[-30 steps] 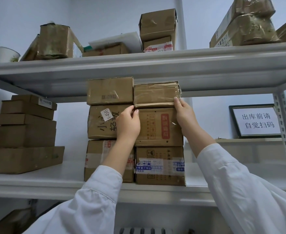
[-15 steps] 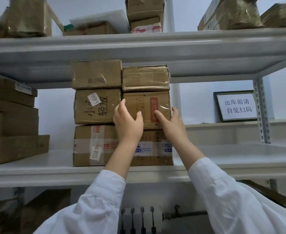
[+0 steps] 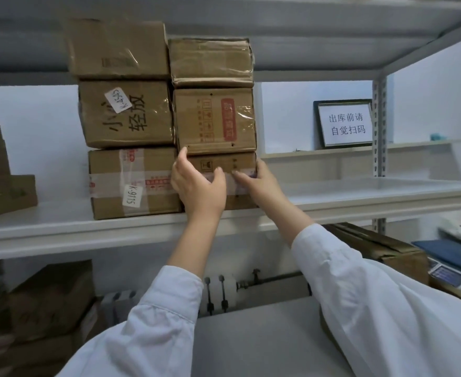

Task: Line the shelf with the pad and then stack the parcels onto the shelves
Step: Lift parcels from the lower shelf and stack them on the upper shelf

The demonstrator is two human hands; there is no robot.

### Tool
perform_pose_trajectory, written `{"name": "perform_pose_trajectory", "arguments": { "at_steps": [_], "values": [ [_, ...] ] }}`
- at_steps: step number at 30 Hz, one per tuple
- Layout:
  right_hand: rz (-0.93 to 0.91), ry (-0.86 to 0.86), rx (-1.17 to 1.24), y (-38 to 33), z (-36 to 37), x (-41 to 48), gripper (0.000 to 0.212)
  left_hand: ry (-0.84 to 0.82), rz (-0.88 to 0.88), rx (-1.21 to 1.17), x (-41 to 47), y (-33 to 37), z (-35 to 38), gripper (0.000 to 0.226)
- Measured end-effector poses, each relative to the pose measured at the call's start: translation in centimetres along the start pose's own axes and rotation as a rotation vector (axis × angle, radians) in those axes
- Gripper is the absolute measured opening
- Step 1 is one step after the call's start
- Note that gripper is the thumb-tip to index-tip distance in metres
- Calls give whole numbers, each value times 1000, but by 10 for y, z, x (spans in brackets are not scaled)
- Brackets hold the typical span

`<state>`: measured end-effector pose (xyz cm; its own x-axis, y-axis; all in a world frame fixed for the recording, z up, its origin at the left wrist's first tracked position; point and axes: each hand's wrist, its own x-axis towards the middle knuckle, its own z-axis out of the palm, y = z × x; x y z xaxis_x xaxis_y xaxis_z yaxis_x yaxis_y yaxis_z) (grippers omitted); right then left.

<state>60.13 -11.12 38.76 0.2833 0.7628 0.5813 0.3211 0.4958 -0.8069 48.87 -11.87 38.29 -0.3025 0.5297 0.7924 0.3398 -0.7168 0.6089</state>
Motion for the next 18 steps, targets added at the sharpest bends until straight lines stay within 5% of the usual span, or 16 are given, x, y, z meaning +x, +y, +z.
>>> {"name": "perform_pose_trajectory", "arguments": {
  "at_steps": [8, 14, 18],
  "values": [
    [17, 51, -13, 11, -6, -25, 80, 6, -32, -90, -8, -9, -7, 66],
    [-151, 243, -112, 31, -16, -59, 32, 35, -30, -212, -52, -10, 1, 56],
    [-139, 205, -111, 43, -30, -67, 19, -48, -145, -417, -72, -2, 9, 14]
  ]
}}
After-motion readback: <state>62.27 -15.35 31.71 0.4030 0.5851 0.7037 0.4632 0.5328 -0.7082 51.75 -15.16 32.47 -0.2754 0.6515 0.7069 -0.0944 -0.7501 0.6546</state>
